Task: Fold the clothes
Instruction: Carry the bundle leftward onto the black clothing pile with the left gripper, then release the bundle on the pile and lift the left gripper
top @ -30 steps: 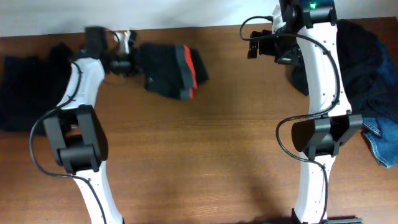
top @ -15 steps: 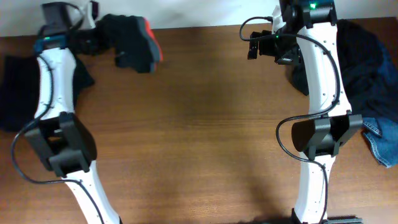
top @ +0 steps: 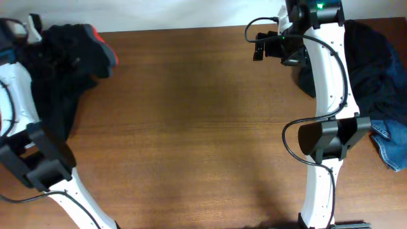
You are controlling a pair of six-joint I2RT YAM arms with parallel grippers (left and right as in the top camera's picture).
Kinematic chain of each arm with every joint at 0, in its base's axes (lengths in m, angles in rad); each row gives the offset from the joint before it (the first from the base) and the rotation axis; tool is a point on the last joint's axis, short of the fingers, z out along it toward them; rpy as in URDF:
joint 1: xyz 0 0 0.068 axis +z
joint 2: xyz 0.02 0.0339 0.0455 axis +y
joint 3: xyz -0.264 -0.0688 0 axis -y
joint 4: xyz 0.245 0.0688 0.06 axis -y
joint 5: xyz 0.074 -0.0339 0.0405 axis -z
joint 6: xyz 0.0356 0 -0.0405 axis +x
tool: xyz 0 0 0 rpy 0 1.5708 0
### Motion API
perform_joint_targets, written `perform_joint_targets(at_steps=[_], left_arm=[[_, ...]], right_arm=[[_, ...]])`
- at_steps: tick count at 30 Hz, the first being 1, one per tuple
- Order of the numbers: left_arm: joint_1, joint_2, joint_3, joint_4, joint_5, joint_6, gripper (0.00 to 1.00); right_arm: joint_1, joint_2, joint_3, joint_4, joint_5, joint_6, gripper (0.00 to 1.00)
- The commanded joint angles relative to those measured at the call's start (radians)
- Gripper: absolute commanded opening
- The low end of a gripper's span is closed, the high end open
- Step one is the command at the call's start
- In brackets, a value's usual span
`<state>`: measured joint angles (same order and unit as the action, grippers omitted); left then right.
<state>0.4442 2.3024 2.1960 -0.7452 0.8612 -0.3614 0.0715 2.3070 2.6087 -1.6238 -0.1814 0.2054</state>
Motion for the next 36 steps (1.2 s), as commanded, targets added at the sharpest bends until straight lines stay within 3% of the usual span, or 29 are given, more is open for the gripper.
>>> perform_joint_targets(at_steps=[1, 22, 36], left_arm=[[0.039, -0.030, 0.036, 0.010, 0.060, -0.035, 0.00], [0.346, -0.119, 0.063, -0.057, 0.027, -0.065, 0.00], [0.357, -0.119, 0.062, -0.111, -0.077, -0.065, 0.00]], right_arm=[[0.000, -0.008, 0.017, 0.000, 0.009, -0.007, 0.99], [0.000, -0.008, 0.017, -0.020, -0.034, -0.008, 0.99], [0.000, -0.008, 0.017, -0.024, -0.080, -0.008, 0.99]])
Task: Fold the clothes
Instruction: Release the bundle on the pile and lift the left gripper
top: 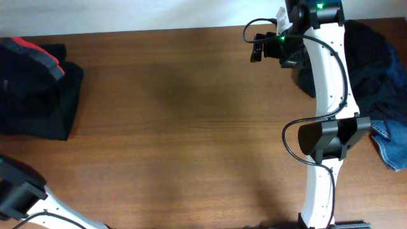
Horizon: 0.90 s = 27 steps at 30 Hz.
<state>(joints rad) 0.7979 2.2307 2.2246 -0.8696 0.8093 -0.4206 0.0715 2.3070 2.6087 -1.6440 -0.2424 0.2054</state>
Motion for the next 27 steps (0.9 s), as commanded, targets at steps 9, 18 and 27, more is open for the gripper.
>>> perform_joint_targets(at_steps=[9, 18, 27], left_arm=[[0.049, -0.047, 0.033, 0.008, -0.034, -0.017, 0.01], [0.061, -0.047, 0.033, -0.164, -0.164, 0.083, 0.00], [0.065, -0.047, 0.033, -0.322, -0.463, 0.132, 0.64]], right_arm=[[0.000, -0.008, 0.017, -0.018, -0.016, -0.019, 0.99], [0.000, -0.008, 0.017, -0.013, -0.016, -0.019, 0.99], [0.000, -0.008, 0.017, -0.015, -0.016, -0.019, 0.99]])
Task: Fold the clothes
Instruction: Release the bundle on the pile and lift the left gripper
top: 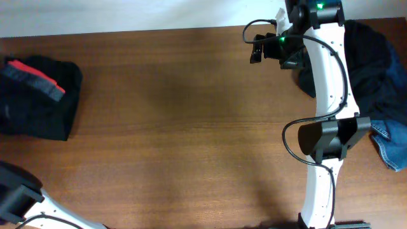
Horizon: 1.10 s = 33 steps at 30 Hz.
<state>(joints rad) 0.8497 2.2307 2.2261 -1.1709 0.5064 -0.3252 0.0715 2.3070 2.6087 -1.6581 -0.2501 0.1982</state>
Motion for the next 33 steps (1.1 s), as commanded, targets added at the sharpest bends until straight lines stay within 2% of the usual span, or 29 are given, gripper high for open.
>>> perform_joint_targets(at_steps=[1, 3, 5, 10, 16, 22, 33], left_arm=[[0.013, -0.047, 0.032, -0.034, -0.190, 0.037, 0.70], [0.014, -0.047, 0.032, -0.042, -0.216, 0.052, 0.79], [0.013, -0.047, 0.032, -0.041, -0.215, 0.059, 0.82], [0.011, -0.047, 0.032, -0.031, -0.184, 0.071, 0.83], [-0.034, -0.047, 0.032, 0.011, 0.035, 0.304, 0.79], [-0.148, -0.047, 0.032, 0.007, 0.045, 0.499, 0.78], [-0.363, -0.047, 0.032, 0.016, -0.253, 0.656, 0.79]], right_arm=[[0.000, -0.008, 0.017, -0.002, -0.008, -0.011, 0.99], [0.000, -0.008, 0.017, -0.003, -0.008, -0.011, 0.99], [0.000, -0.008, 0.017, -0.003, -0.008, -0.011, 0.99], [0.000, -0.008, 0.017, -0.004, -0.008, -0.011, 0.99], [0.000, -0.008, 0.017, -0.003, -0.009, -0.011, 0.99], [0.000, -0.008, 0.017, -0.006, -0.009, -0.011, 0.99], [0.000, -0.008, 0.017, -0.007, -0.008, -0.011, 0.99]])
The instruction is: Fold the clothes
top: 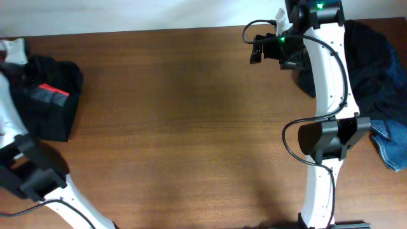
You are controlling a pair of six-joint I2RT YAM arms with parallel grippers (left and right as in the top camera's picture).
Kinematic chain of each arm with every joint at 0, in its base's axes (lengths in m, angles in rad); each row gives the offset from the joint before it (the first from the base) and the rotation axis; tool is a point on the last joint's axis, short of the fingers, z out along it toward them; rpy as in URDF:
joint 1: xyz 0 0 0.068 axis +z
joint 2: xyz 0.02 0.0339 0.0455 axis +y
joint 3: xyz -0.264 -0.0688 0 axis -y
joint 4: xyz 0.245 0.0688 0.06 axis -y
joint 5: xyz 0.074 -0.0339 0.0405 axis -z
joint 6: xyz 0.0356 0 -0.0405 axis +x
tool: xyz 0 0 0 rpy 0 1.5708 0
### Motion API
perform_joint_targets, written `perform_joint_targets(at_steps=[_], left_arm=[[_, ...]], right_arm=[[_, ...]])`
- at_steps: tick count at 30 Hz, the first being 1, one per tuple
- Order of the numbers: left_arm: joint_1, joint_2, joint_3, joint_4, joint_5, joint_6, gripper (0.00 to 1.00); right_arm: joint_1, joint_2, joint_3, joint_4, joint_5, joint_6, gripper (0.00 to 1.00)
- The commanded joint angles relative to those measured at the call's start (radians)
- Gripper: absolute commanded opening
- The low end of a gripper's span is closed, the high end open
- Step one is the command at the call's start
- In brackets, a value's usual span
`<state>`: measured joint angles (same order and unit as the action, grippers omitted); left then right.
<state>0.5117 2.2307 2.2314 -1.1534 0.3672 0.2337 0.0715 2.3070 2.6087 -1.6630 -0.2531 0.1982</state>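
Observation:
A black garment (54,117) with a red patch (51,95) lies as a compact bundle at the table's left edge. My left arm rises from the bottom left over that bundle, and its gripper (14,60) sits at the bundle's far left corner, its fingers lost against the dark cloth. My right arm stretches to the back of the table. Its gripper (296,62) hangs at the left rim of a heap of dark blue clothes (375,63), and the state of its jaws is unclear.
A piece of blue denim (389,145) lies at the right edge below the dark heap. The brown wooden table (184,127) spans the middle between the two arms. A pale wall runs along the far edge.
My left arm, out of view before, now reaches over the black bundle at the left edge. The red patch sits slightly lower and flatter. The right arm has not moved.
At first my left arm was on the black garment, bunched up at the back left with its red part toward the table. Then the arm was gone and the garment lay as a flat bundle at the left edge. Now the arm is back over it.

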Motion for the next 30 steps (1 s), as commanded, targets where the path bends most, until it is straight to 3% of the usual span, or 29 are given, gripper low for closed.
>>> perform_joint_targets(at_steps=[1, 14, 30], left_arm=[[-0.036, -0.047, 0.027, -0.007, -0.125, 0.112, 0.79], [-0.097, -0.040, 0.026, -0.089, -0.288, 0.281, 0.80], [-0.130, -0.030, 0.026, -0.027, -0.267, 0.400, 0.87]], right_arm=[[0.000, -0.008, 0.017, -0.002, -0.005, -0.011, 0.99], [0.000, -0.008, 0.017, -0.003, -0.005, -0.012, 0.99], [0.000, -0.008, 0.012, -0.002, -0.005, -0.011, 0.99]])
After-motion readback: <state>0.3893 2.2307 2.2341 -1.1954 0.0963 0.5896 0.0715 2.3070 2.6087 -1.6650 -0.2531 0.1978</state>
